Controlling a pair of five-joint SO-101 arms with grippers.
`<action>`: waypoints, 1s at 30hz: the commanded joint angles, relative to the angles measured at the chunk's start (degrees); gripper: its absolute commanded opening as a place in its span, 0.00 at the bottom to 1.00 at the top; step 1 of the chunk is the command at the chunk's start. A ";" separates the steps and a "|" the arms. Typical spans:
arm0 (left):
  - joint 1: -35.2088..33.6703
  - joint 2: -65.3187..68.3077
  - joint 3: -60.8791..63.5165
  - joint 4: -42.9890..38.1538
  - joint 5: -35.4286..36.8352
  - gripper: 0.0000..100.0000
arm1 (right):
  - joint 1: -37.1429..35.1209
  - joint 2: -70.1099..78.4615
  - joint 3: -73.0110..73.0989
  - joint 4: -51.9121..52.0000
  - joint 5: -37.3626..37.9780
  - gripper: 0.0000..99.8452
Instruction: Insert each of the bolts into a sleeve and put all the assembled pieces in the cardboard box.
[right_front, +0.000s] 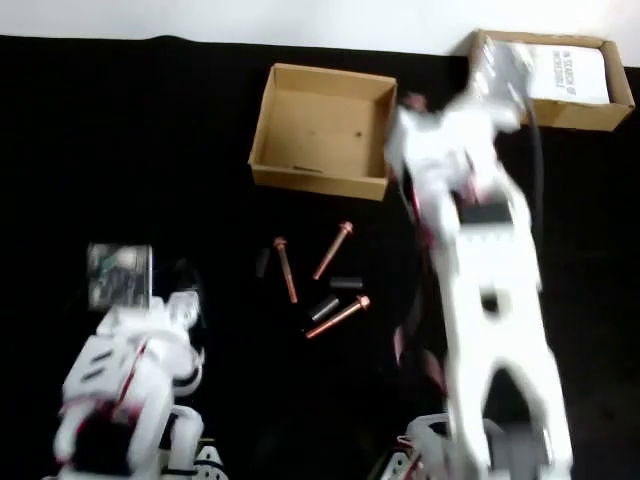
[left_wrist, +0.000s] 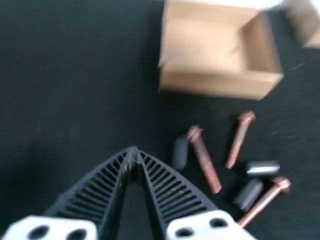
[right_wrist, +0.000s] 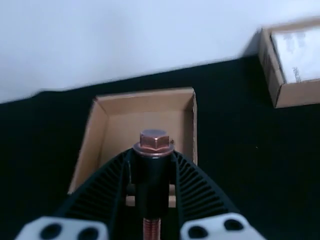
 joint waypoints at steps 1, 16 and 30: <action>-5.05 -0.66 5.76 -3.08 0.18 0.01 | 0.22 14.02 -17.63 3.03 -0.18 0.01; -8.40 -0.48 23.08 -13.01 16.00 0.01 | -3.74 64.84 -74.86 18.33 1.67 0.01; -8.31 -0.48 23.08 -11.78 15.91 0.01 | -8.22 75.82 -93.49 34.51 2.99 0.12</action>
